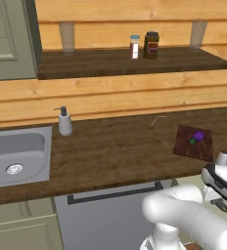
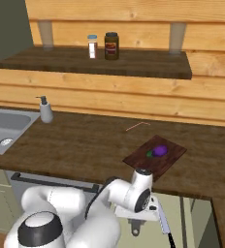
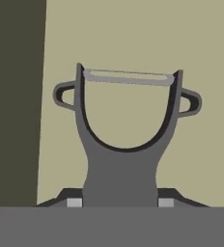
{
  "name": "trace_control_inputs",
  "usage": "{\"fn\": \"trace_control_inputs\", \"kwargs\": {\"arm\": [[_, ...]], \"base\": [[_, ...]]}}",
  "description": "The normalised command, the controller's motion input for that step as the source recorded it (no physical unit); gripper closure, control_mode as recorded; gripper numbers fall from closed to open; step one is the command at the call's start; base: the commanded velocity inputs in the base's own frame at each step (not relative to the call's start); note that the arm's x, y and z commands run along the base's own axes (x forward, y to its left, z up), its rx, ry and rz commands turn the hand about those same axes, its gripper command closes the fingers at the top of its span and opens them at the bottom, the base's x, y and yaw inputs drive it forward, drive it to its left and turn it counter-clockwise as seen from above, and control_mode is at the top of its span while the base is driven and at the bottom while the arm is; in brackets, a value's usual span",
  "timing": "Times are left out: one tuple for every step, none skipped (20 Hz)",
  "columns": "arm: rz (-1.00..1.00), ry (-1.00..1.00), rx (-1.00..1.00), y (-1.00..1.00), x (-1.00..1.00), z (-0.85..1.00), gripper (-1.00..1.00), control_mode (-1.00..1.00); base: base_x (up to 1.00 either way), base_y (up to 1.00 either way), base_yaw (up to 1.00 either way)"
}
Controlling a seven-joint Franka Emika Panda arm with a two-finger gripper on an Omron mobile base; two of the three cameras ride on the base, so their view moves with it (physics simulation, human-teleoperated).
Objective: Place the appropriate cutting tool for cutting the eggplant skin on the cutting board.
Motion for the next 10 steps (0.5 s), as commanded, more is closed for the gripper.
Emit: {"fn": "trace_control_inputs", "kwargs": {"arm": [[0.0,0.04,0.02,0.0,-1.0,1.0,1.0,-1.0],[0.0,0.03,0.03,0.0,-1.0,1.0,1.0,-1.0],[0.0,0.05,0.04,0.0,-1.0,1.0,1.0,-1.0],[0.0,0.07,0.01,0.0,-1.0,1.0,1.0,-1.0],[0.0,0.03,0.0,0.0,-1.0,1.0,1.0,-1.0],[0.0,0.0,0.0,0.0,-0.86,1.0,1.0,-1.0],[0.0,0.0,0.0,-0.01,-0.73,1.0,1.0,-1.0],[0.0,0.0,0.0,-0.07,-0.62,1.0,1.0,-1.0],[0.0,0.0,0.0,-0.14,-0.39,1.0,1.0,-1.0],[0.0,0.0,0.0,-0.18,-0.21,1.0,1.0,-1.0]], "base": [[0.0,0.0,0.0],[0.0,0.0,0.0],[0.0,0.0,0.0],[0.0,0.0,0.0],[0.0,0.0,0.0],[0.0,0.0,0.0],[0.0,0.0,0.0],[0.0,0.0,0.0],[0.0,0.0,0.0],[0.0,0.0,0.0]]}}
